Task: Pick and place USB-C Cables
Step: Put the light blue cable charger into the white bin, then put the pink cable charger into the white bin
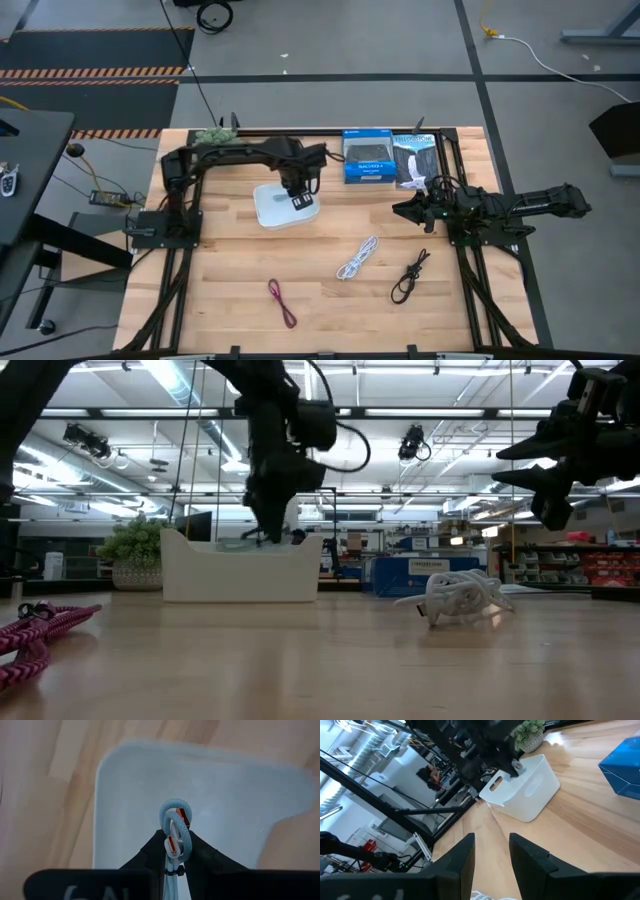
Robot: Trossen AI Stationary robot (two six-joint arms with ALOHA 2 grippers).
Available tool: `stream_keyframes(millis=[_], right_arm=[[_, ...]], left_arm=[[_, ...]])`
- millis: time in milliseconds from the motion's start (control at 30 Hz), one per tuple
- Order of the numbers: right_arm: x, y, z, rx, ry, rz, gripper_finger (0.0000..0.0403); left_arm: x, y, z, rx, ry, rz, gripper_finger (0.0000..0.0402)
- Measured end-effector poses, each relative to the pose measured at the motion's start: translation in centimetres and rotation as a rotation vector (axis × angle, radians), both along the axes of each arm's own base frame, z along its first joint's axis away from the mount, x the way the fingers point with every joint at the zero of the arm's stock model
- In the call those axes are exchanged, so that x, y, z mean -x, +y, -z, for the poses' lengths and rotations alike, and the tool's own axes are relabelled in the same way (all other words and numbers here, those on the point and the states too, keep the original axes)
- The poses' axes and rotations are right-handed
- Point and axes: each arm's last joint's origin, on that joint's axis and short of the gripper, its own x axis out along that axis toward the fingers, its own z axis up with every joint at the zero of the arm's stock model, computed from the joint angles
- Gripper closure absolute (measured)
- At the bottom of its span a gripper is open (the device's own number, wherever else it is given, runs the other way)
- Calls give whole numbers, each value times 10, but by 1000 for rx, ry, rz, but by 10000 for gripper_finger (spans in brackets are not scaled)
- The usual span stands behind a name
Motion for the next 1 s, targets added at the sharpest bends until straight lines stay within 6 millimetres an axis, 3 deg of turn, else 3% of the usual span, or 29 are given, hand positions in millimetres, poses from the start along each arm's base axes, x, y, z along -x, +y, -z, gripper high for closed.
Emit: stream_keyframes(millis=[367,533,833,1000], right_arm=[[0,0,-1,-1,-15,0,275],[0,0,-2,-1,-19,-1,275],[0,0,-2,-1,-22,-1,275],[0,0,-2,-1,-22,-1,275]], left_arm=[[-5,2,30,-5,118,39,349],[-5,3,34,-28,127,36,347],[-4,4,34,-44,142,34,281],[-3,3,34,-41,150,34,264]])
